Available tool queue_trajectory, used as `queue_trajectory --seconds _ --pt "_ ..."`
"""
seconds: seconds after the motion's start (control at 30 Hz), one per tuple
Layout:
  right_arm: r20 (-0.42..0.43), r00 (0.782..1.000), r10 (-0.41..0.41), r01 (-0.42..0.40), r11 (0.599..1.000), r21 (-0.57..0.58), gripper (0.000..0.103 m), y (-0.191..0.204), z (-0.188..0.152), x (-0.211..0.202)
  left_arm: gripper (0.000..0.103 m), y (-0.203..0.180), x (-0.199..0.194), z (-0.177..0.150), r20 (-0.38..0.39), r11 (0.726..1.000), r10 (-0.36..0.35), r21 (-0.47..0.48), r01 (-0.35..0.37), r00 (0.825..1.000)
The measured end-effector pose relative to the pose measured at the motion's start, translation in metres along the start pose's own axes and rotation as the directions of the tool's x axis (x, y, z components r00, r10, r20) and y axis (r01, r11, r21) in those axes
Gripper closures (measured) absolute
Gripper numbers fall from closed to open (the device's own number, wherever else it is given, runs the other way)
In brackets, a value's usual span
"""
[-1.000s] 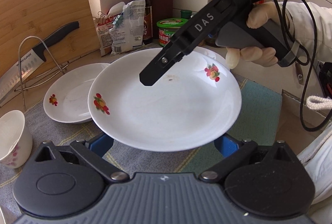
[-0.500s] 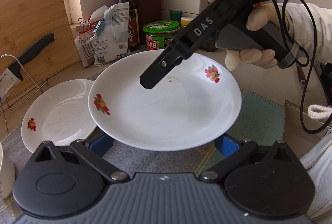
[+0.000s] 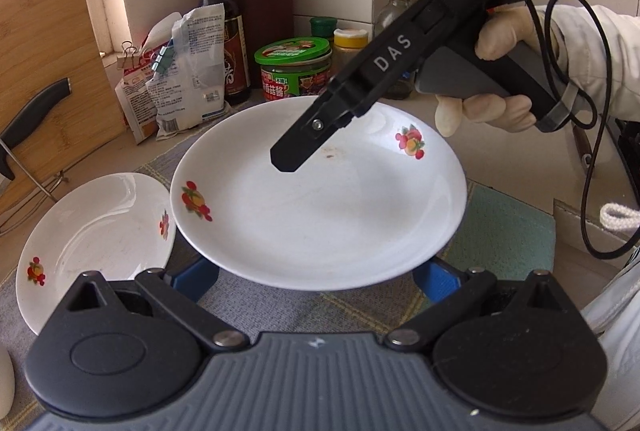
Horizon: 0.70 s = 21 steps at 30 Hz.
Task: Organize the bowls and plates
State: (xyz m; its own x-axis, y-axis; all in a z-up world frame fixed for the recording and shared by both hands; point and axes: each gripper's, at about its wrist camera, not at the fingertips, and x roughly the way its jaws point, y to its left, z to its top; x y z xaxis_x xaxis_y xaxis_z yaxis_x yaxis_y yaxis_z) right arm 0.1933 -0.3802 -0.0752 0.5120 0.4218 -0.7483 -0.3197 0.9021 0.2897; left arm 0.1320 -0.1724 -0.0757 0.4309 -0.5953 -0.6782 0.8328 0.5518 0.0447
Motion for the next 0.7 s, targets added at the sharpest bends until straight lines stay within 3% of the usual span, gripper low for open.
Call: queue_trajectory --seconds 0.7 --pt "-0.025 0.999 -0.027 0.028 0.999 0.044 0.0 -0.026 -0.01 0.004 0.001 0.004 0.023 0.012 -0.029 1.0 -0.026 0.015 0.026 0.999"
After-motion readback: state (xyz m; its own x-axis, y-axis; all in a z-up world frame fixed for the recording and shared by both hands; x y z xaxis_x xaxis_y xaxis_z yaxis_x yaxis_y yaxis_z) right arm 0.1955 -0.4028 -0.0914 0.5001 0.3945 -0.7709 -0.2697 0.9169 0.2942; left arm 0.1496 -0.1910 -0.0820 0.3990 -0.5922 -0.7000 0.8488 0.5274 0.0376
